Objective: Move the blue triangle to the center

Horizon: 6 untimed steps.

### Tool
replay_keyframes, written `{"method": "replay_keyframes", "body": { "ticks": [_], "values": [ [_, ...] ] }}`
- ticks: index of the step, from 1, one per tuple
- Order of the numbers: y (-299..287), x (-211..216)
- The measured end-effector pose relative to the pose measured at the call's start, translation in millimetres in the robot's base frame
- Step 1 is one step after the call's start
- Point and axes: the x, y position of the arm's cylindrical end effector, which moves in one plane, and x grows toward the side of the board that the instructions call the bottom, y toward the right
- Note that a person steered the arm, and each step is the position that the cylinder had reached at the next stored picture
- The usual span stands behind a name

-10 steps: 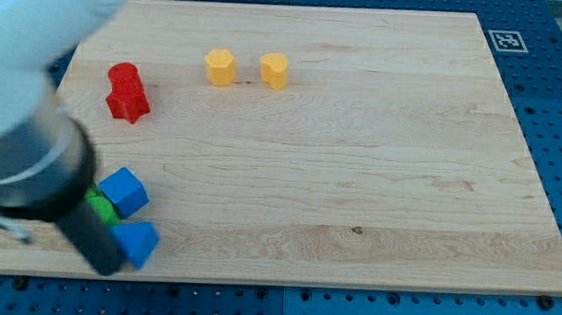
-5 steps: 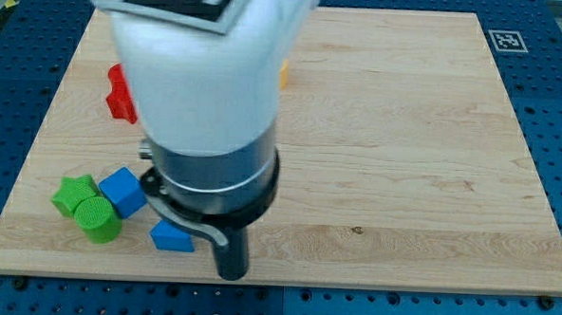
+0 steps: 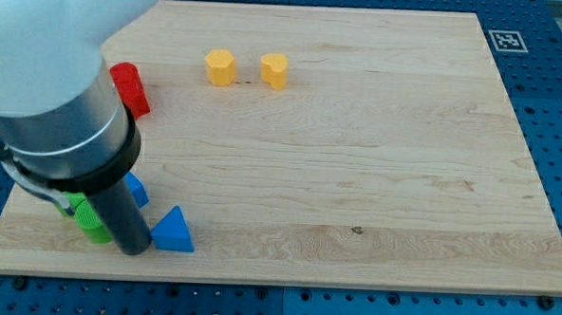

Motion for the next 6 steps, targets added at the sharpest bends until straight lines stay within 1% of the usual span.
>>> {"method": "replay_keyframes", "body": {
  "ticks": [1, 2, 3, 4, 5, 6],
  "values": [
    [0.0, -4.6],
    [0.0, 19.3],
    [8.2, 25.0],
    [51.1, 25.0],
    [65.4, 25.0],
    [44.5, 25.3]
  ]
}}
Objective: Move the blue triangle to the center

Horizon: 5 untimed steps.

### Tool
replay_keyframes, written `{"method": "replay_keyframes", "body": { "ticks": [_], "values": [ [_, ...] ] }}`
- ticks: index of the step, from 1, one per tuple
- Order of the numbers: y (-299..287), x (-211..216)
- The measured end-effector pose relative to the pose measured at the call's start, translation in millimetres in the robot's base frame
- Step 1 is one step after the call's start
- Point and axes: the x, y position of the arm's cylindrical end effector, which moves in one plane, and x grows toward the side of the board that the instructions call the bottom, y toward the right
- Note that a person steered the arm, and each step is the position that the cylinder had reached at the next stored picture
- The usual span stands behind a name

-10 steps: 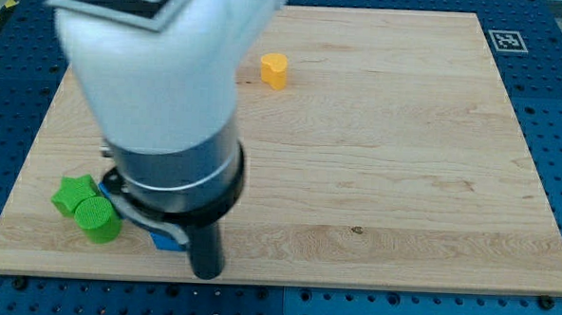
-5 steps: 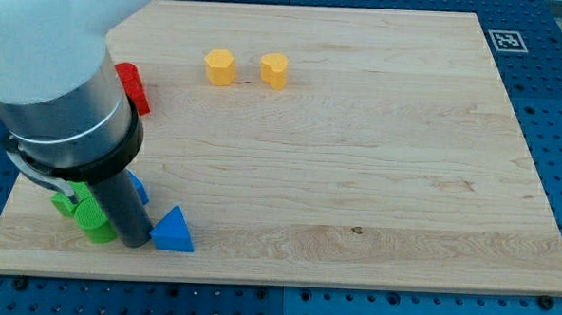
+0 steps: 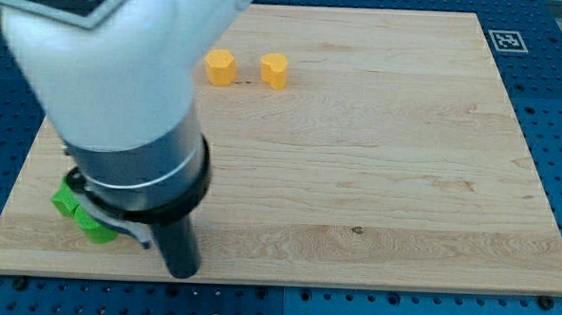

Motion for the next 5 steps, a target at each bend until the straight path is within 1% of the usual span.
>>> {"method": "replay_keyframes", "body": {
  "ticks": [1, 5],
  "values": [
    [-12.6, 0.5],
    [-0.9, -65.6]
  ]
}}
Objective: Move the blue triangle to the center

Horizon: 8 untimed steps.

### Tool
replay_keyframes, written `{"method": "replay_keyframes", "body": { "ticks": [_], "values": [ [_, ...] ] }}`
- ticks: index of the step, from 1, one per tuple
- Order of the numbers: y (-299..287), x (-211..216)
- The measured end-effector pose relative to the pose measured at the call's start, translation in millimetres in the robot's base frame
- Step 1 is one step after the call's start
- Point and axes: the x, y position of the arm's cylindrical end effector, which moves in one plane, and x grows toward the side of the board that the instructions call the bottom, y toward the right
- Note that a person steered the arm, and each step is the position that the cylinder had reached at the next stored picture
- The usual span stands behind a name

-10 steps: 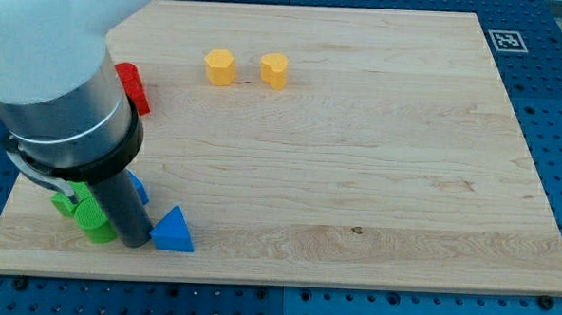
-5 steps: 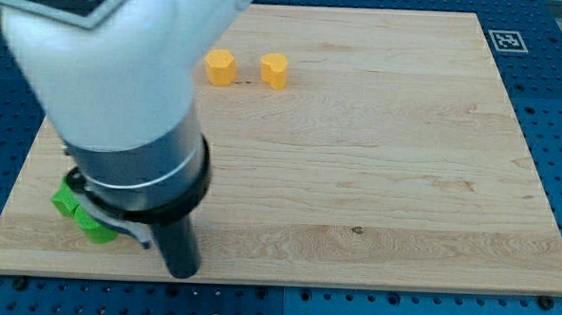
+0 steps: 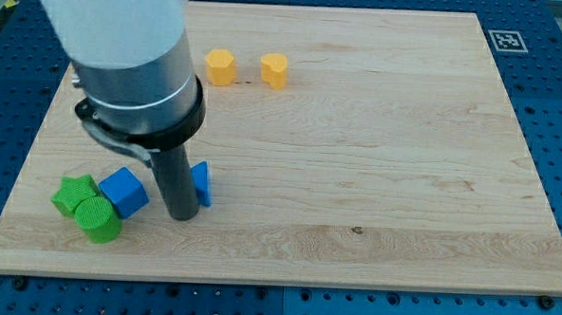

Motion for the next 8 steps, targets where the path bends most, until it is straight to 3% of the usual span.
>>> {"method": "replay_keyframes", "body": {
  "ticks": [4, 7, 8],
  "values": [
    [18.4, -72.7],
    [96.0, -83.9],
    [96.0, -78.3]
  ]
}}
